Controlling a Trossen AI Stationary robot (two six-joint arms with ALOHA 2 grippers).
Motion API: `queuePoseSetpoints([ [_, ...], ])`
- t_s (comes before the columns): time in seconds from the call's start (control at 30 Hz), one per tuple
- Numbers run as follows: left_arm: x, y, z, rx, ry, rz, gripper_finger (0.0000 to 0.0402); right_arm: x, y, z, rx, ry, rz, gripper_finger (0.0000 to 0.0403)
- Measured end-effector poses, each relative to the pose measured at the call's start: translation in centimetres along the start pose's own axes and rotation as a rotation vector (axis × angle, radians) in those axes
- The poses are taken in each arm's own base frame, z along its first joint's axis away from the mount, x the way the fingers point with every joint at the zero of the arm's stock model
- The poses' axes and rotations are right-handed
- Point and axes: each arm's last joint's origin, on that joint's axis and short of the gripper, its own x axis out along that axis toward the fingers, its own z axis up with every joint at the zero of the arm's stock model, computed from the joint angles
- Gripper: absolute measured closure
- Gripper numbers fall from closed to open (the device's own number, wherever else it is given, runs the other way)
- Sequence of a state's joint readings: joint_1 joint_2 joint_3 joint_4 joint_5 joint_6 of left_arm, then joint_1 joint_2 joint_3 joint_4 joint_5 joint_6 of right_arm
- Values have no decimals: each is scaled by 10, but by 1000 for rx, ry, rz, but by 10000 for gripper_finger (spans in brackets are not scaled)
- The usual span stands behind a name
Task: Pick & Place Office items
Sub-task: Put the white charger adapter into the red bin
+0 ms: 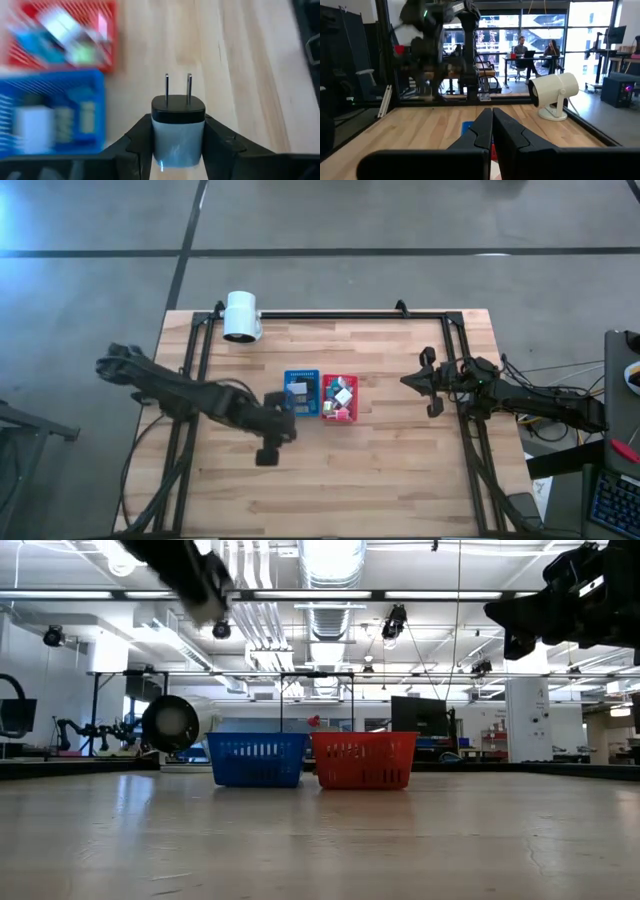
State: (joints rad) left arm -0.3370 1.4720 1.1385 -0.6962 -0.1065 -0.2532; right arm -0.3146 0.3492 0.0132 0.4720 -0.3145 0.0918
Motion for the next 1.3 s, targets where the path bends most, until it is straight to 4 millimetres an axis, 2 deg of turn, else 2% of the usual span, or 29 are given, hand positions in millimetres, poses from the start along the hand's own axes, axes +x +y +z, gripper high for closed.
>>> queuePoseSetpoints([
  [0.17,-61,26,-1,51,-218,74,276,0,0,1,-27,-13,1,394],
  [0.33,-113,48,-16,109,-440,124,276,0,0,2,-28,-24,1,394],
  [0.47,-140,64,-31,108,-614,104,276,0,0,3,-29,-33,2,394],
  [0.57,-150,75,-45,83,-713,145,276,0,0,4,-29,-35,2,394],
  [0.7,-145,89,-70,21,-792,213,276,0,0,4,-38,-43,1,394],
  [0.83,-129,96,-99,-48,-883,198,276,0,1,6,-81,-60,1,394],
  [1.0,-99,95,-132,-2,-922,116,276,0,0,6,-120,-60,0,394],
  [1.1,-86,96,-146,-46,-954,117,276,0,0,6,-119,-61,-10,394],
  [1.3,-44,97,-169,-9,-1124,113,276,0,-1,6,-114,-63,-59,394],
])
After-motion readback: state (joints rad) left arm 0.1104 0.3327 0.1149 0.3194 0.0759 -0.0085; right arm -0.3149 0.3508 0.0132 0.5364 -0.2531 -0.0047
